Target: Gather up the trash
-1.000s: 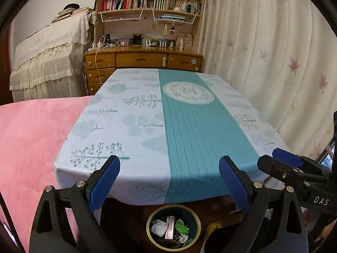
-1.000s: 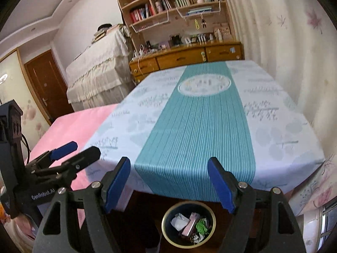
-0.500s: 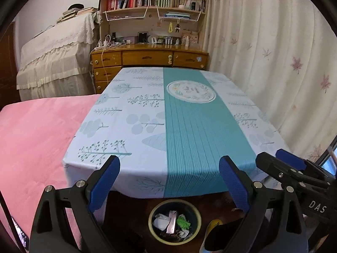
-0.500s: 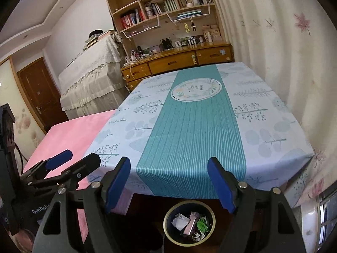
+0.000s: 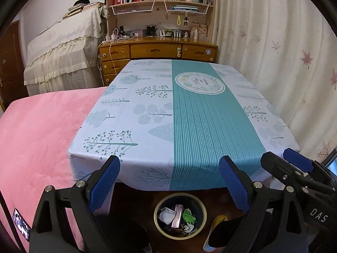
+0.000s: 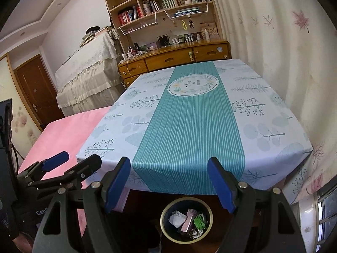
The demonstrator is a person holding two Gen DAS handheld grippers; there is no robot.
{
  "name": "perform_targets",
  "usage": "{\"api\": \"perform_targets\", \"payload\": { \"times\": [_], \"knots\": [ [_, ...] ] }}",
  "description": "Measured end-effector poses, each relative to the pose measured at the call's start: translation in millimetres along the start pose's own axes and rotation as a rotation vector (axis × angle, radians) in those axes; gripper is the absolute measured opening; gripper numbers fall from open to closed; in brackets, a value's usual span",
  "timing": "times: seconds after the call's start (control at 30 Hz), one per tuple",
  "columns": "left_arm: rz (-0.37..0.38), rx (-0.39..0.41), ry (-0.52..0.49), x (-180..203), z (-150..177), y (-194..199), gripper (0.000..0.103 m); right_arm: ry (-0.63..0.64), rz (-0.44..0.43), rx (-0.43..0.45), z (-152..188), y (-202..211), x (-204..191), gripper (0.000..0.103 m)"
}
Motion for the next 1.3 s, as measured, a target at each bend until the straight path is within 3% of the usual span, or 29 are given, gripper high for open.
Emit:
{"api": "perform_targets", "payload": {
  "times": [1.3],
  "knots": [
    [-0.011,-0.003,0.004,-2.8,4.9,4.1,0.094,0.002,0.001,0.003,0.4,-2.2,1.3,0.076]
  ]
}}
Point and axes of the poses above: each gripper's, at about its wrist camera, not at the fingertips, and y roughly against the way its jaws point, x to its right, z to its underside, the point moved 6 cm from there along -y, roughly the way its jaws point, and after that the axes turned 5 degrees about -y, right-handed, at the moved point
